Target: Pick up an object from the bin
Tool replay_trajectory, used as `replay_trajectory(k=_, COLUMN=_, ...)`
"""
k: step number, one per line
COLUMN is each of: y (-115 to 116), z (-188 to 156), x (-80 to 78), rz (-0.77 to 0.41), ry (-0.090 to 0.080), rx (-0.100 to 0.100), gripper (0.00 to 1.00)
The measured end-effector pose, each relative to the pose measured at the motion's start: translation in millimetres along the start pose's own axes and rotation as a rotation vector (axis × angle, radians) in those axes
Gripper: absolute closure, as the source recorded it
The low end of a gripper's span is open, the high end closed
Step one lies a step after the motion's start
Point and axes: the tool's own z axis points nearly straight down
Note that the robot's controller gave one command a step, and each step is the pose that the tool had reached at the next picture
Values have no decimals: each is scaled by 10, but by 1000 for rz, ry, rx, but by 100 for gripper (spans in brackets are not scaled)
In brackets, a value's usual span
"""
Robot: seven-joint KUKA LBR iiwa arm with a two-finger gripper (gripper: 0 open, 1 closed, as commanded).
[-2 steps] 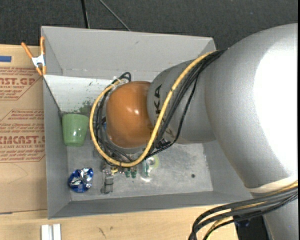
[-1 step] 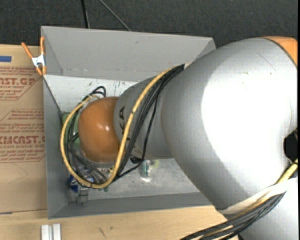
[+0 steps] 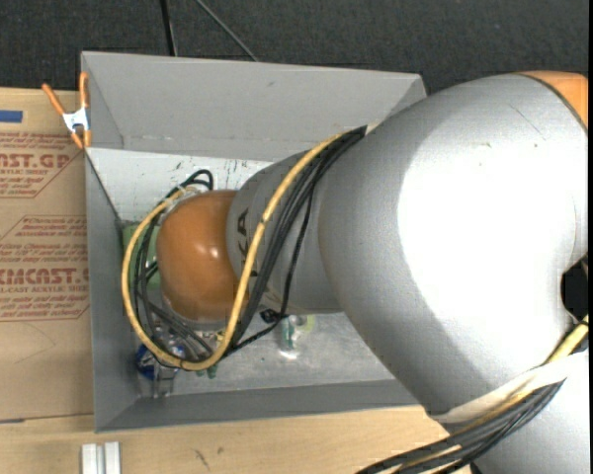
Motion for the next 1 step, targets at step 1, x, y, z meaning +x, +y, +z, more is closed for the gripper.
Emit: replay_trajectory(k=1, y=-262, z=-1501, x=-411, rz=12, ry=-11, rx=-2, gripper=100)
